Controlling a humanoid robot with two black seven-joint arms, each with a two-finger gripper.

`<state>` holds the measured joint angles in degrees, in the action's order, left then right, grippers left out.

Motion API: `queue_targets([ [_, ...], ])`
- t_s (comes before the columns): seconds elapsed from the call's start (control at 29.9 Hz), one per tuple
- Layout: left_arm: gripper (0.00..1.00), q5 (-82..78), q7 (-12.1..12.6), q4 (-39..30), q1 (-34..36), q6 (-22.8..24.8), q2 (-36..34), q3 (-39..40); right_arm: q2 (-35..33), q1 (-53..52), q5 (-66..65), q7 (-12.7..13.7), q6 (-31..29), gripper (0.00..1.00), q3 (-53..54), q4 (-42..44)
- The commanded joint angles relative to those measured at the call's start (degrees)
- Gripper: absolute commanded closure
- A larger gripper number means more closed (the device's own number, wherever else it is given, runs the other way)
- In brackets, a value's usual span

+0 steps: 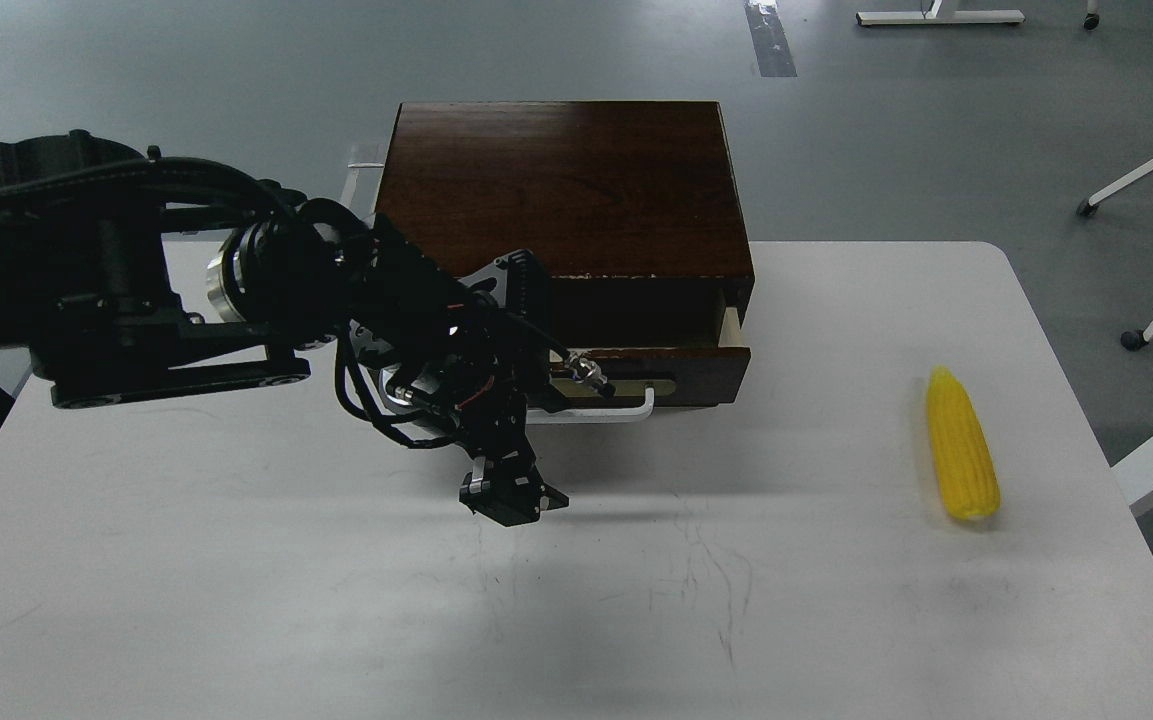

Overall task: Put corn in drawer with both arms
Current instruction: 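Hold the drawer handle with the left gripper, pulling slightly further, then release the handle and withdraw the left arm to rest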

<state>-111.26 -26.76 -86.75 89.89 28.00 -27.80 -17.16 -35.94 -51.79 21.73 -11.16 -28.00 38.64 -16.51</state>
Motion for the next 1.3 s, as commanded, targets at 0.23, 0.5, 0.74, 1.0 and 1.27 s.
queue_targets([
  [0.23, 0.09, 0.08, 0.13, -0.09, 0.89, 0.00, -1.11, 0.81, -0.27, 0.02, -0.02, 0.00, 0.00, 0.00, -0.05, -0.01],
  [0.5, 0.03, 15.43, 0.13, -2.82, 2.31, 0.00, -8.32, 14.43, -3.43, -0.06, -0.20, 0.09, 0.00, 0.00, -1.81, -0.10],
  [0.74, 0.03, 45.40, -0.31, 5.79, 0.03, 0.00, -19.82, 21.64, -8.00, -5.51, -0.55, 0.09, 0.00, 0.00, -13.31, -0.19],
  [1.0, 0.02, 78.59, -0.58, 20.10, -8.32, 0.00, -29.59, 27.27, -10.02, -15.96, -11.95, 0.09, 0.00, 0.00, -29.74, -0.10],
  [1.27, 0.02, 107.87, -0.23, 41.53, -16.14, 0.00, -23.55, 27.53, -8.10, -23.69, -32.15, 0.09, 0.00, 0.00, -39.24, -0.36],
])
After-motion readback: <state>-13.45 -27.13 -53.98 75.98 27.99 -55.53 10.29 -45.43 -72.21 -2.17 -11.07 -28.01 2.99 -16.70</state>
